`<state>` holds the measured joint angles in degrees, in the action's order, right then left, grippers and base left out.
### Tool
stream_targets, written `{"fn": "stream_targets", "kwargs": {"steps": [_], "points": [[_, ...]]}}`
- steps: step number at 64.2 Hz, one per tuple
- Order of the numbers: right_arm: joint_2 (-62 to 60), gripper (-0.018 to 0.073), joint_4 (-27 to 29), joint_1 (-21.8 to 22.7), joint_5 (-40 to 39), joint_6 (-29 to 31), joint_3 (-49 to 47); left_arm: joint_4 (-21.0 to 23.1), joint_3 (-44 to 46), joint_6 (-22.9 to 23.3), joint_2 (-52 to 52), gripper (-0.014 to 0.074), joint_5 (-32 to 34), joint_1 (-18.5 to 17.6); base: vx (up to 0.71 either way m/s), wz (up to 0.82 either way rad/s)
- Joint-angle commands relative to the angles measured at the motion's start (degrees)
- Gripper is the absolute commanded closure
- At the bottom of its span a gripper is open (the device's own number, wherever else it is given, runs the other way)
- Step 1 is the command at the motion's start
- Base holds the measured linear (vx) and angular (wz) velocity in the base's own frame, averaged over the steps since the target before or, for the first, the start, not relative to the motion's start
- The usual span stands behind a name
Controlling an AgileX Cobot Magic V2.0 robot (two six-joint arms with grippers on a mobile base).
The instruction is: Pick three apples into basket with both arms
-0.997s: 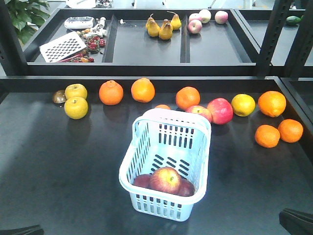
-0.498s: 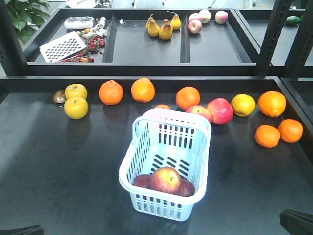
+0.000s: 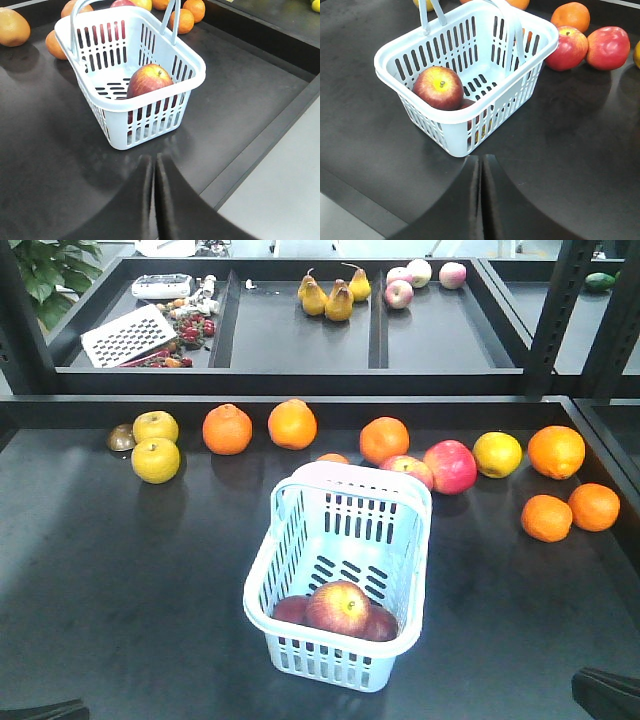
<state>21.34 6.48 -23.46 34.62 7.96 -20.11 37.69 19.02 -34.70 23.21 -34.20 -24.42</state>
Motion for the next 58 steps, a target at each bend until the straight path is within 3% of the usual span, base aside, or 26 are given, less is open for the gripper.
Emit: {"fn": "stream_targets", "kwargs": {"steps": [1, 5, 14, 20, 27, 33, 44, 58], "points": [[0.33, 0.0564, -0.41, -0.01, -3.48, 0.27, -1.6, 1.27, 1.1, 2.44, 0.36, 0.0603, 4.09, 0.1, 0.0, 0.0], [0.33, 0.0564, -0.41, -0.01, -3.48, 0.27, -1.6, -1.63, 0.5, 7.72, 0.36, 0.0603, 6.25, 0.1, 0.0, 0.0], [0.33, 0.0564, -0.41, -0.01, -3.48, 0.27, -1.6, -14.64, -3.25, 24.81, 0.36, 0.0603, 11.08, 0.1, 0.0, 0.0], [0.33, 0.0564, -0.41, -0.01, -3.48, 0.27, -1.6, -20.96, -7.11, 34.7, 0.32, 0.0603, 13.23, 0.1, 0.0, 0.0], [0.33, 0.0564, -0.41, -0.01, -3.48, 0.27, -1.6, -25.02, -12.26, 41.75, 0.32, 0.0603, 14.59, 0.1, 0.0, 0.0], [0.33, 0.0564, -0.41, -0.01, -3.48, 0.27, -1.6, -25.08, -16.43, 45.71, 0.3, 0.0603, 17.25, 0.1, 0.0, 0.0], [0.33, 0.0564, -0.41, -0.01, -3.54, 0.27, -1.6, -25.5, -20.91, 47.14, 0.3, 0.0603, 25.11, 0.1, 0.0, 0.0], [0.33, 0.0564, -0.41, -0.01, -3.46, 0.27, -1.6, -34.68, -20.86, 47.0, 0.06, 0.0603, 31.11, 0.25, 0.0, 0.0]]}}
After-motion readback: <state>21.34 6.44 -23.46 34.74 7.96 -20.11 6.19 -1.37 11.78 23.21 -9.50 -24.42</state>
